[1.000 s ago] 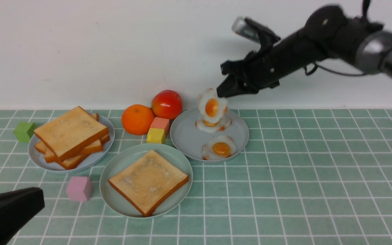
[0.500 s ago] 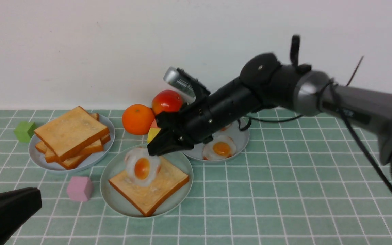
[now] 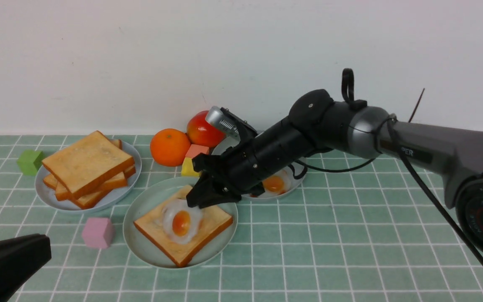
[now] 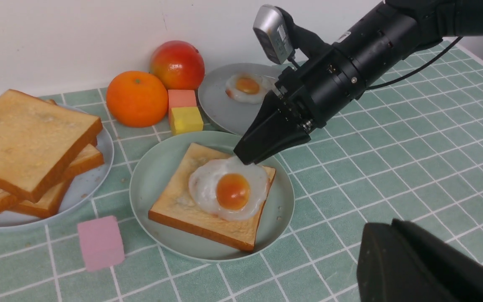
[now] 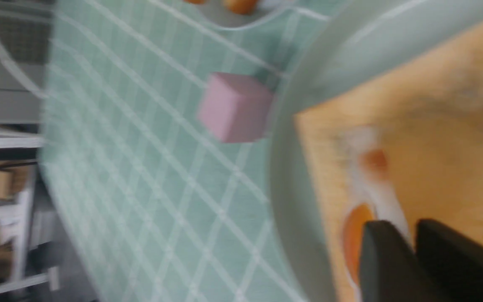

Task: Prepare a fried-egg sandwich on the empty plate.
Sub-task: Use the right arm to place the fried egg on the slice of bread in the middle, then use the left arm to grab a slice of bread

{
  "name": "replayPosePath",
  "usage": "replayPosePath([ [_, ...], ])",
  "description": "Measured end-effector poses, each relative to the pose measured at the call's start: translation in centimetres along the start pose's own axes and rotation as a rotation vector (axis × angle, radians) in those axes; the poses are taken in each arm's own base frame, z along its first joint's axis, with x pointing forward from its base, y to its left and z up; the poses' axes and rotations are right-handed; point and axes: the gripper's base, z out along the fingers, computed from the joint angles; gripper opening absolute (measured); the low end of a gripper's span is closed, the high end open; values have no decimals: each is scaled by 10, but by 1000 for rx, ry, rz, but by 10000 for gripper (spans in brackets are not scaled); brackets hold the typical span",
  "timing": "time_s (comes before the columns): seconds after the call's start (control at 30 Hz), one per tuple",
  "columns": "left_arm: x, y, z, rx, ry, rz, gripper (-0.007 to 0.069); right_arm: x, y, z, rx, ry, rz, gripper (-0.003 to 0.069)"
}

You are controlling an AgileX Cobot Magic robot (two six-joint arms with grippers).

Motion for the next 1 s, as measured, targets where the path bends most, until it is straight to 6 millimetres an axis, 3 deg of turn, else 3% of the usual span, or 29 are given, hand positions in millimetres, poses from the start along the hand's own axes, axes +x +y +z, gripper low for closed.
replayPosePath([
  [0.07, 0, 0, 0, 0, 1, 0, 22, -1, -5, -3, 26, 1, -5, 333],
  [0.1, 0, 0, 0, 0, 1, 0, 23, -1, -5, -3, 28, 1, -4, 346],
  [0.13, 0, 0, 0, -1, 2, 0, 26, -3, -9, -7, 36, 1, -4, 442],
  [0.23, 0, 0, 0, -1, 3, 0, 29, -6, -14, -17, 41, -2, 1, 527],
  [0.3, 1, 0, 0, -4, 16, -4, 35, -10, -12, -44, 38, 13, -16, 566],
  [0.33, 3, 1, 0, -8, 29, -7, 36, -11, -7, -60, 45, 20, -39, 553],
  [0.37, 3, 1, 1, -8, 32, -10, 36, -11, -6, -63, 53, 24, -47, 548],
  [0.43, 7, 1, 5, -23, 89, -33, 36, -8, 17, -110, 106, 47, -149, 458],
  [0.57, 17, 1, 35, -71, 267, -45, 36, 15, 82, -193, 267, -17, -351, 200],
  [0.6, 18, 1, 36, -73, 275, -44, 36, 17, 85, -196, 275, -22, -360, 188],
  [0.63, 19, 0, 49, -89, 339, -45, 36, 36, 105, -223, 330, -58, -386, 98],
  [0.67, 20, 0, 53, -94, 359, -45, 34, 38, 108, -228, 336, -68, -392, 88],
  [0.7, 18, -1, 68, -112, 428, -46, 21, 65, 125, -254, 381, -103, -400, 15],
  [0.8, 9, -5, 89, -131, 502, -34, -13, 100, 133, -276, 427, -141, -393, -10],
  [0.9, -11, -7, 120, -152, 566, 30, -13, 148, 143, -304, 472, -290, -431, -7],
  [1.0, -33, 15, 150, -235, 599, 35, -13, 181, 141, -314, 482, -366, -449, -1],
])
